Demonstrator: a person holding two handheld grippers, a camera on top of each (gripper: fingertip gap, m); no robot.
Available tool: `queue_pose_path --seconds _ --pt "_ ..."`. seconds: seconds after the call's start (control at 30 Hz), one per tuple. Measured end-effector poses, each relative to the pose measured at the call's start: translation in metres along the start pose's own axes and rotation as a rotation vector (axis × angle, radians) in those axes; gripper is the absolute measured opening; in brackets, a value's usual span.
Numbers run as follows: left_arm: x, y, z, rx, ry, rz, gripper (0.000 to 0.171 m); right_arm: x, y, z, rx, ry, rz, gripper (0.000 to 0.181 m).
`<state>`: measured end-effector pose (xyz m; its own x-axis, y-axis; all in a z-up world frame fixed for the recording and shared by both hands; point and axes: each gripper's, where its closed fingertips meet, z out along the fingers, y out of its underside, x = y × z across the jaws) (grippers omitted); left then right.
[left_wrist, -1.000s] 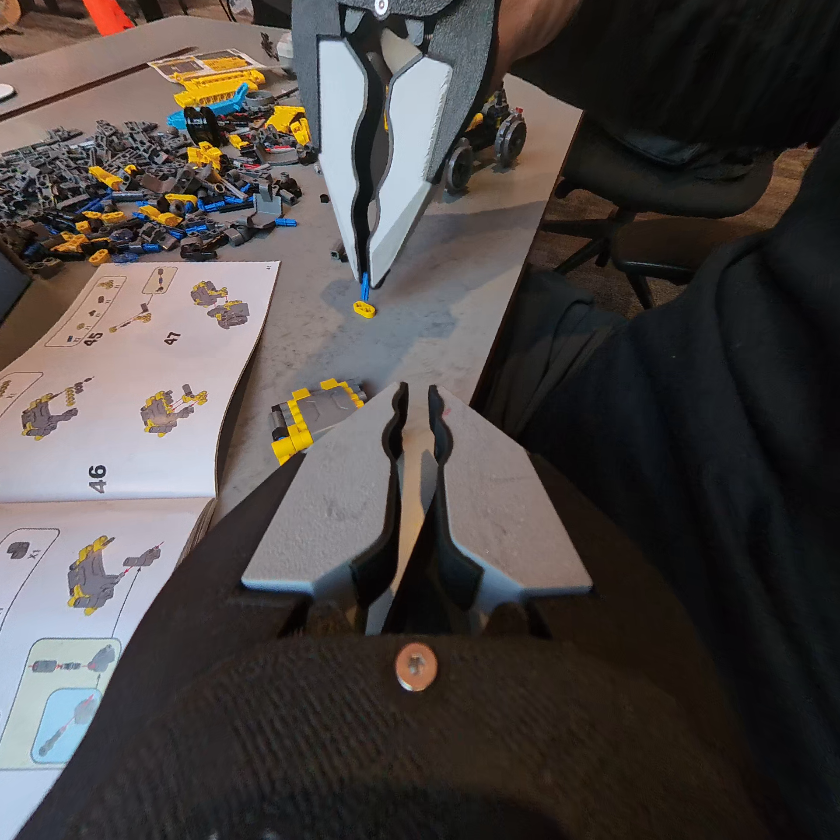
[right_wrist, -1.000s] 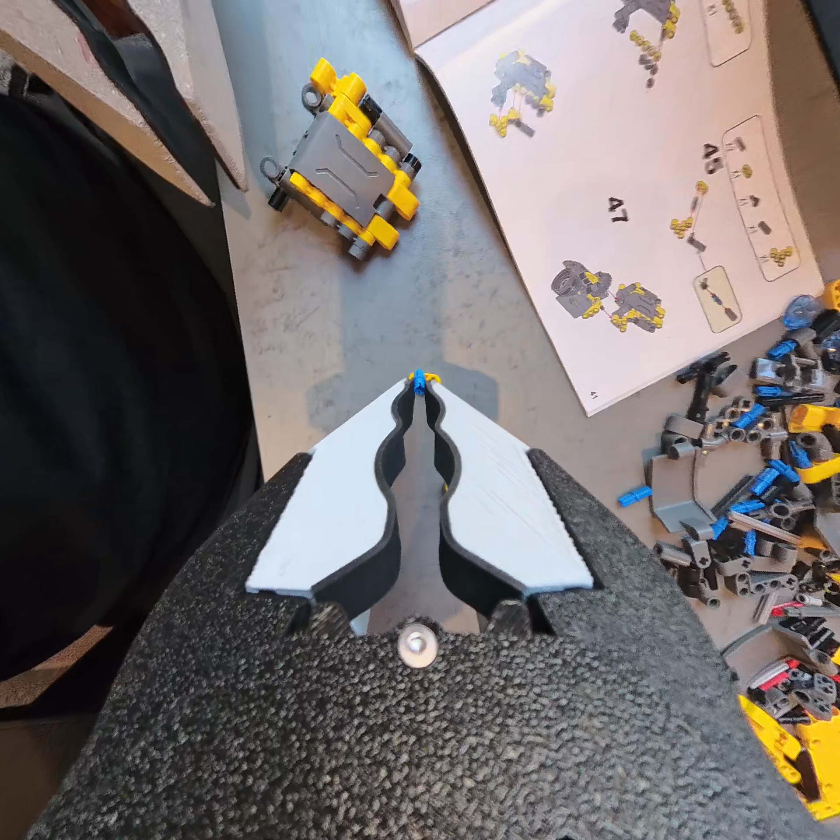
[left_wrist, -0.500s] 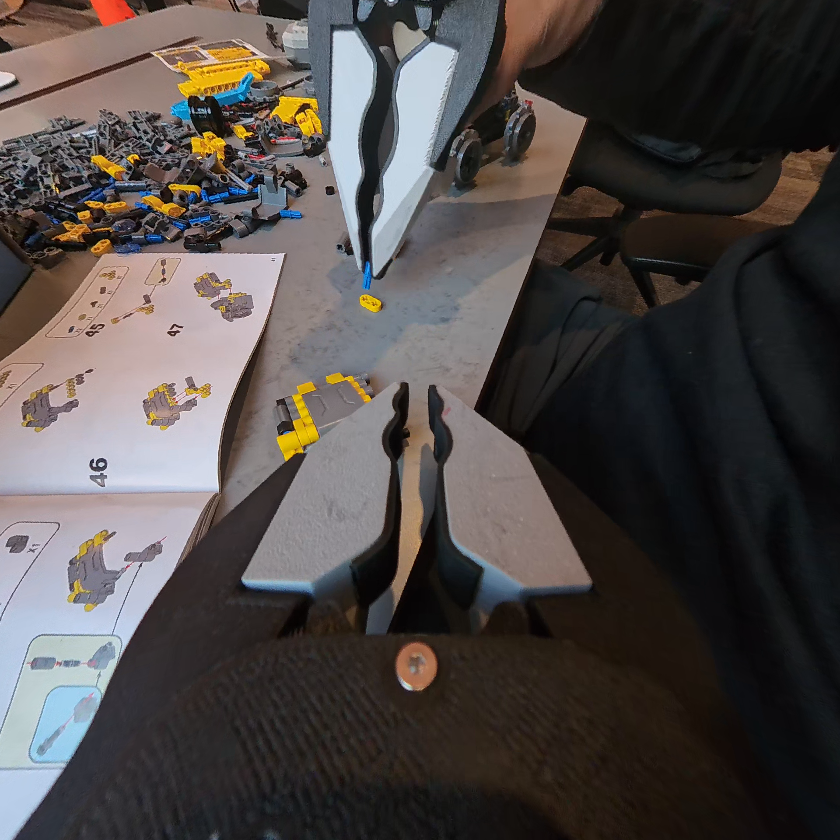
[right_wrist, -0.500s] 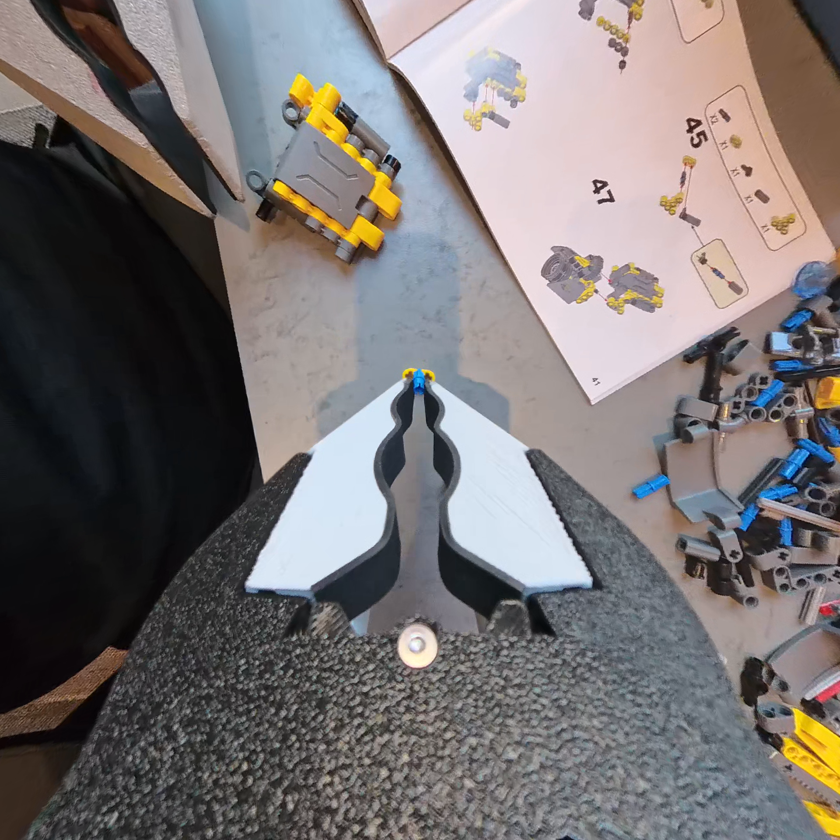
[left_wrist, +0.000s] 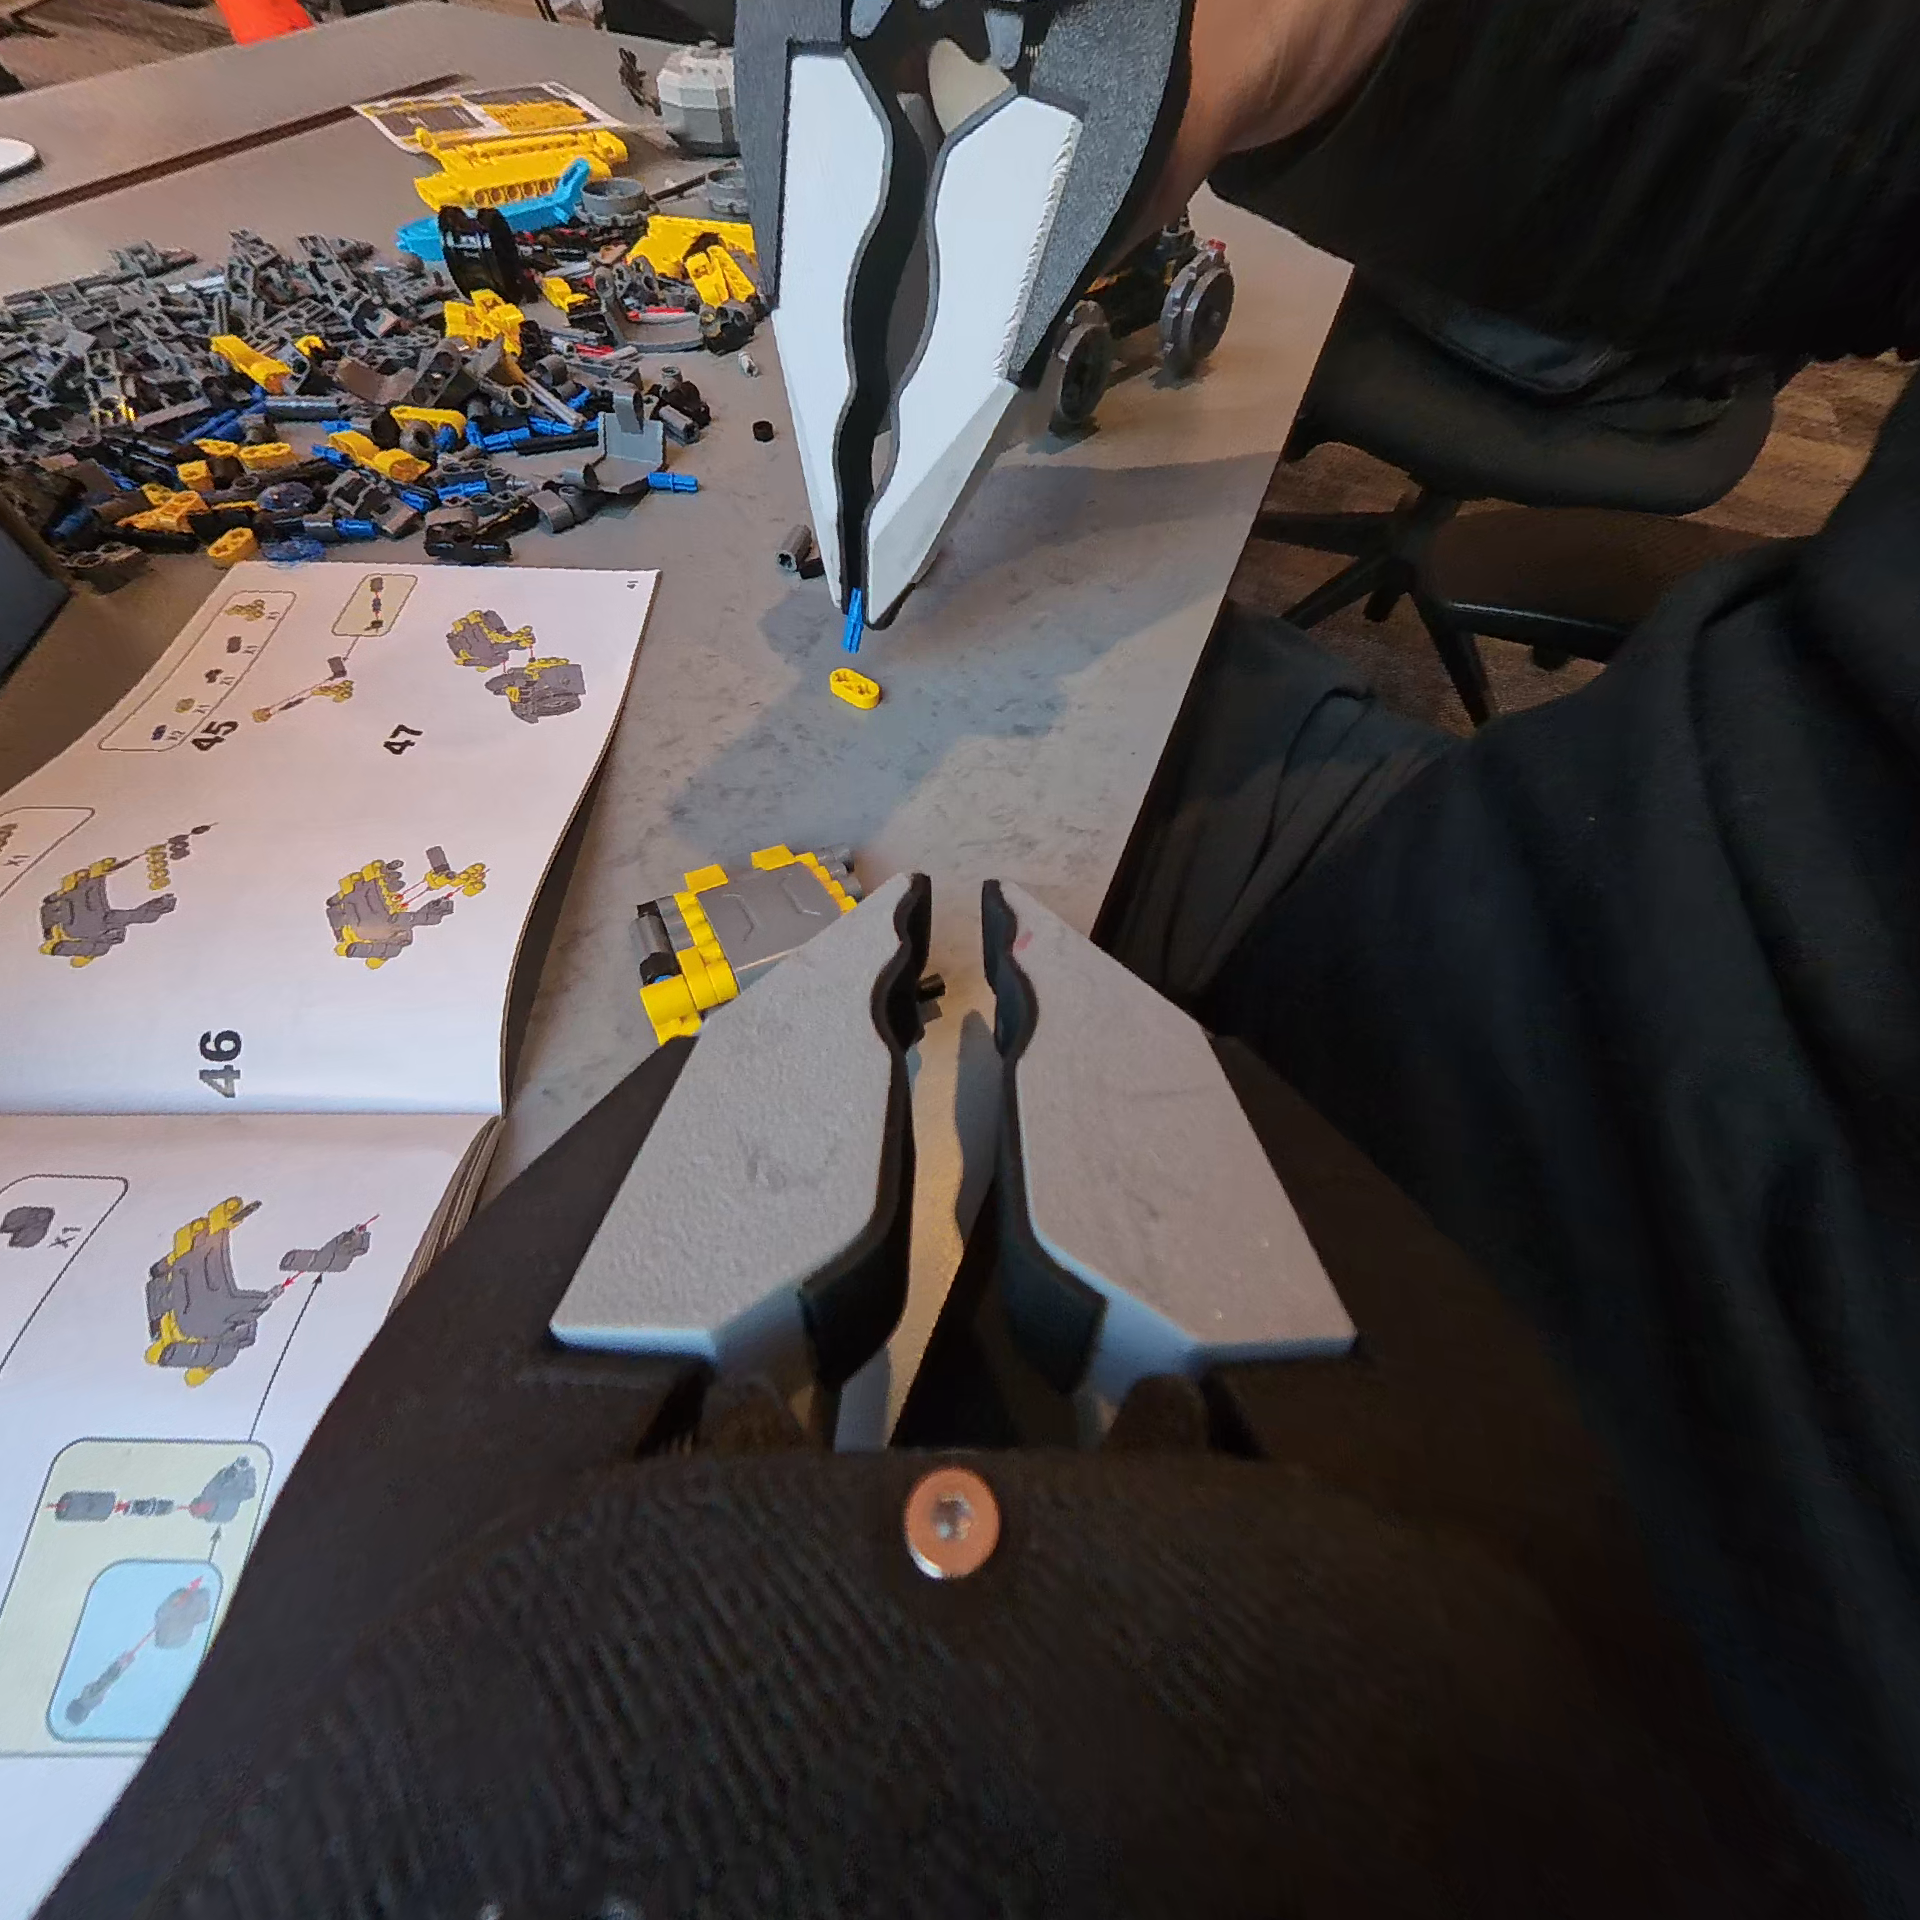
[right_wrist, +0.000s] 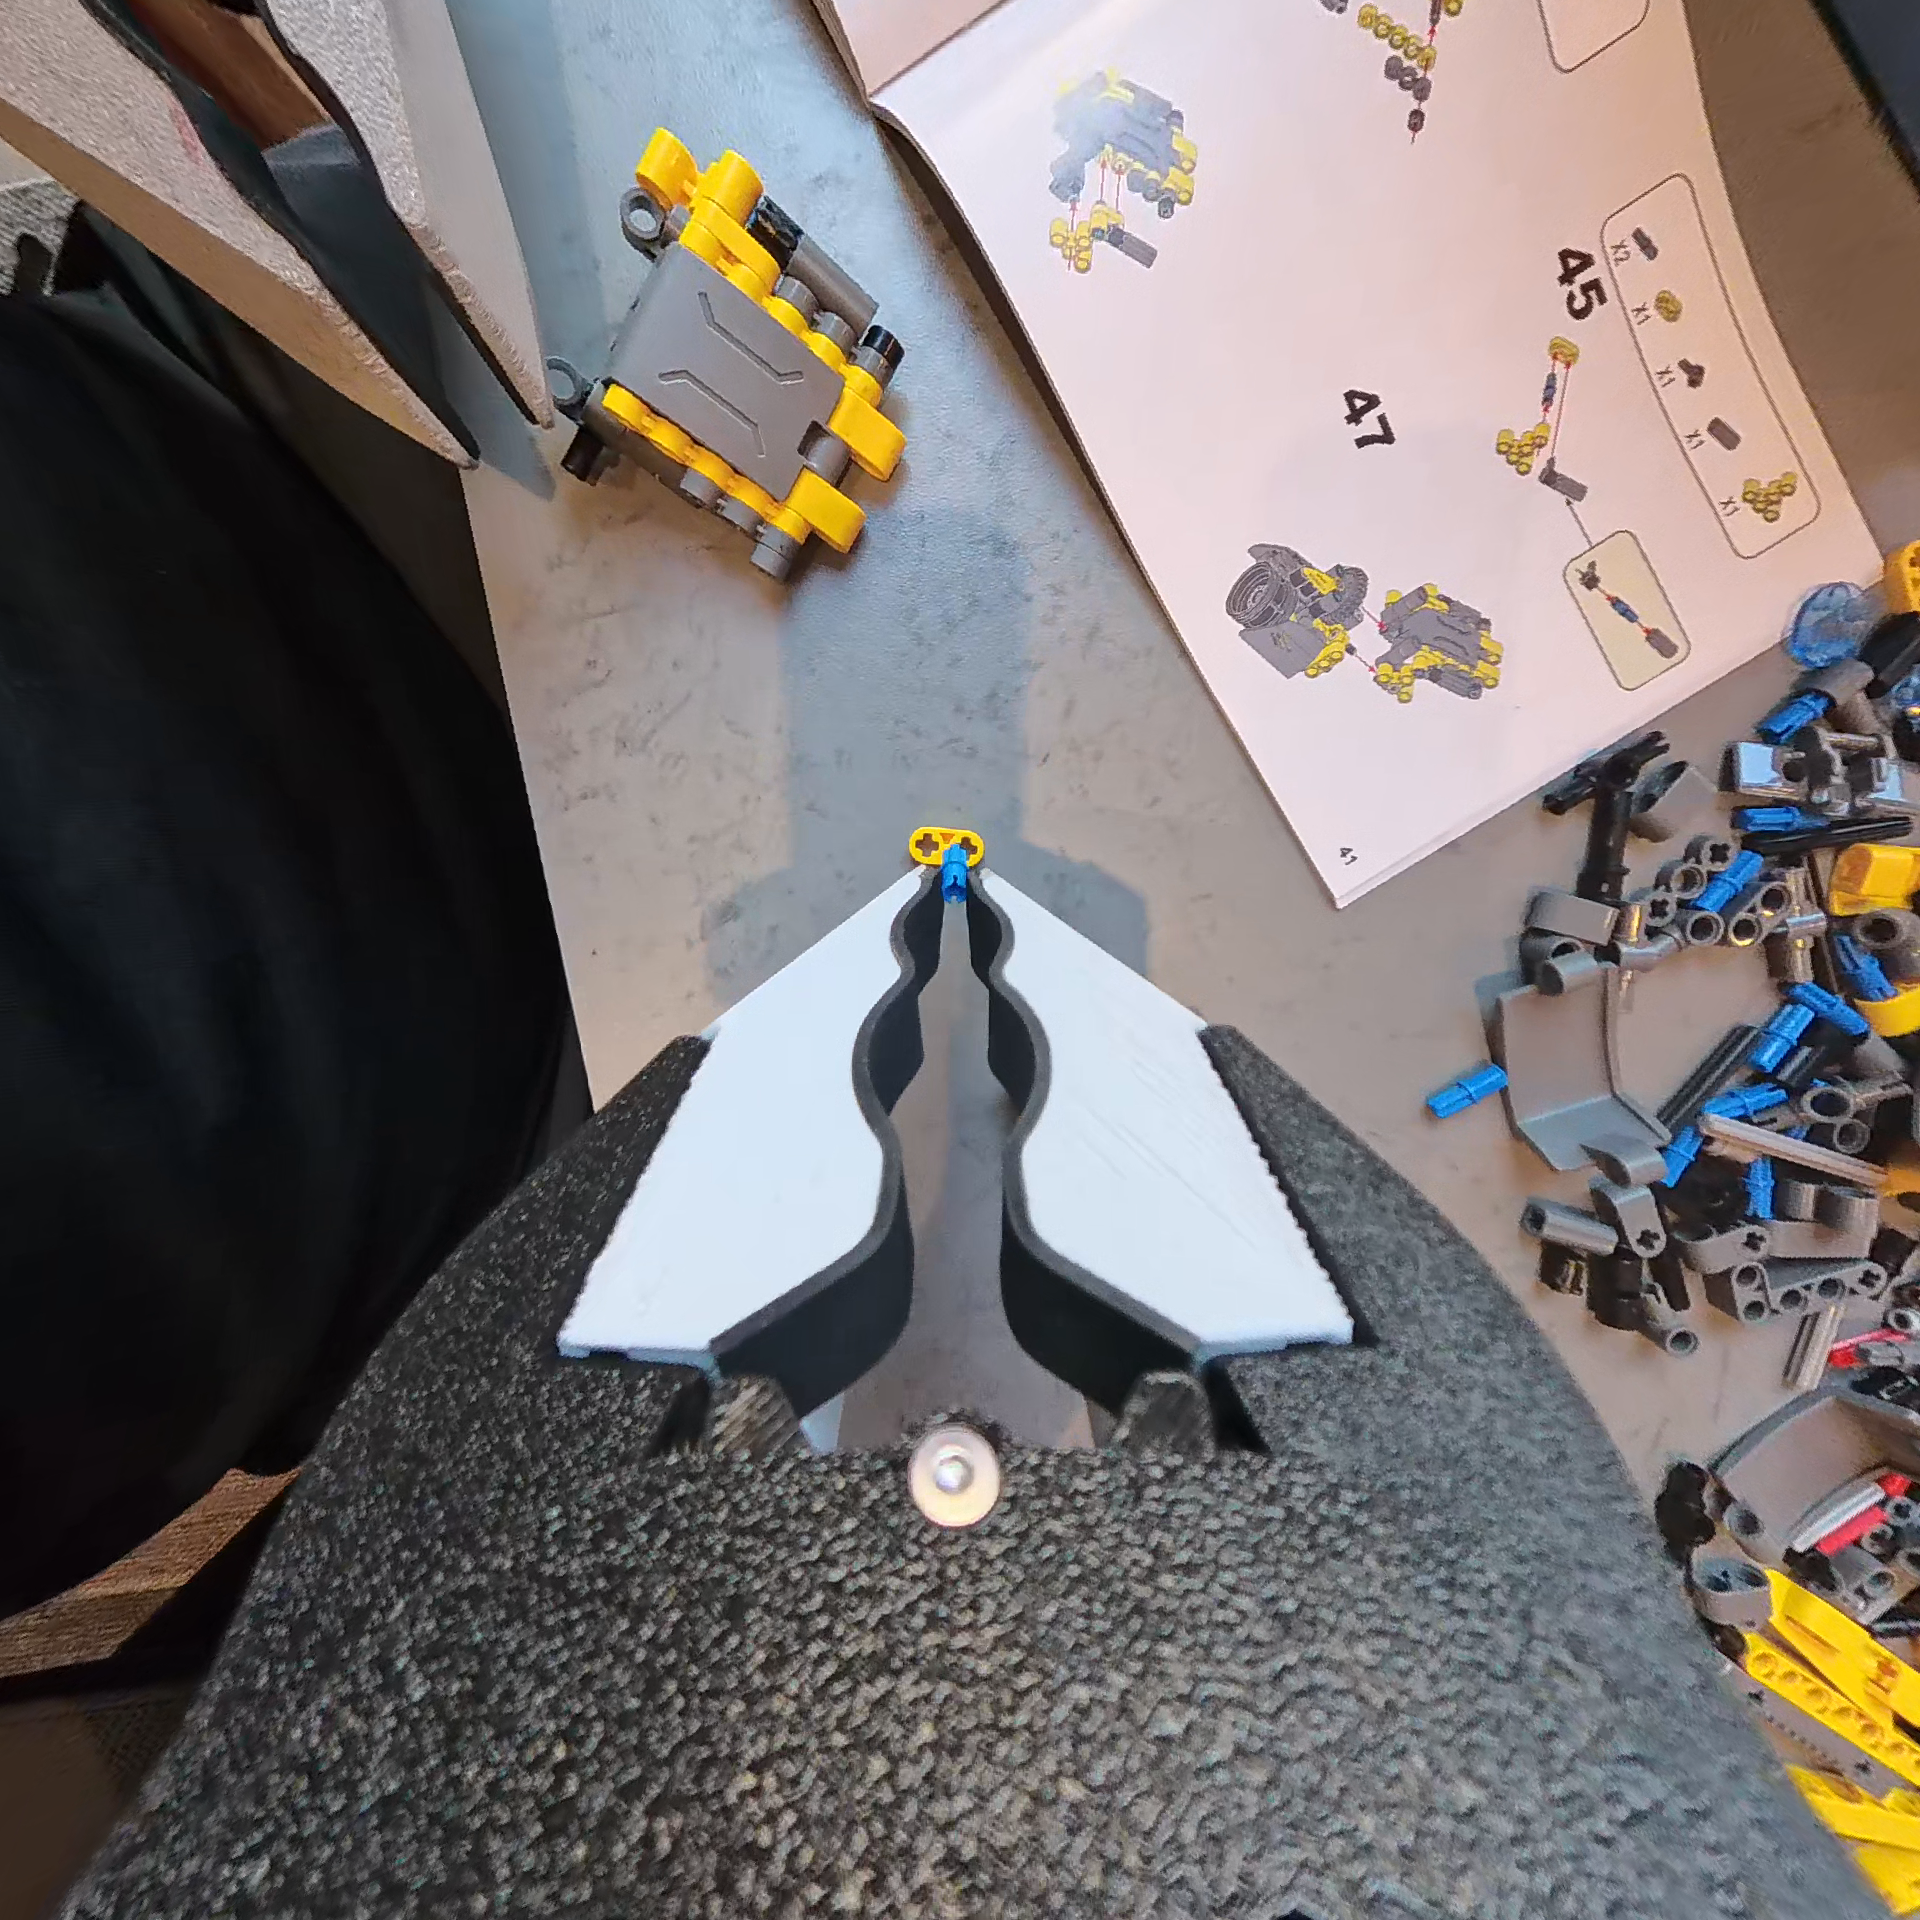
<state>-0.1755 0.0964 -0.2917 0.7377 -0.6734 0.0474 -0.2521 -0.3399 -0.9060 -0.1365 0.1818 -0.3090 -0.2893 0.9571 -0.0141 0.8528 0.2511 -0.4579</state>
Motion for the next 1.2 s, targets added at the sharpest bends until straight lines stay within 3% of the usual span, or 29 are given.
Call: queue_pose_path --seconds 0.8,1.2 --pt "0.0003 0.0043 0.0027 -0.017 -0.002 0.029 0.006 -0.0043 -0.0011 0.0041 -0.029 -0.031 -0.021 0.003" --pt "0.0012 0.0049 0.0028 -0.017 0.007 0.029 0.005 -0.0055 0.0017 0.0053 -0.19 -0.034 -0.059 0.003"
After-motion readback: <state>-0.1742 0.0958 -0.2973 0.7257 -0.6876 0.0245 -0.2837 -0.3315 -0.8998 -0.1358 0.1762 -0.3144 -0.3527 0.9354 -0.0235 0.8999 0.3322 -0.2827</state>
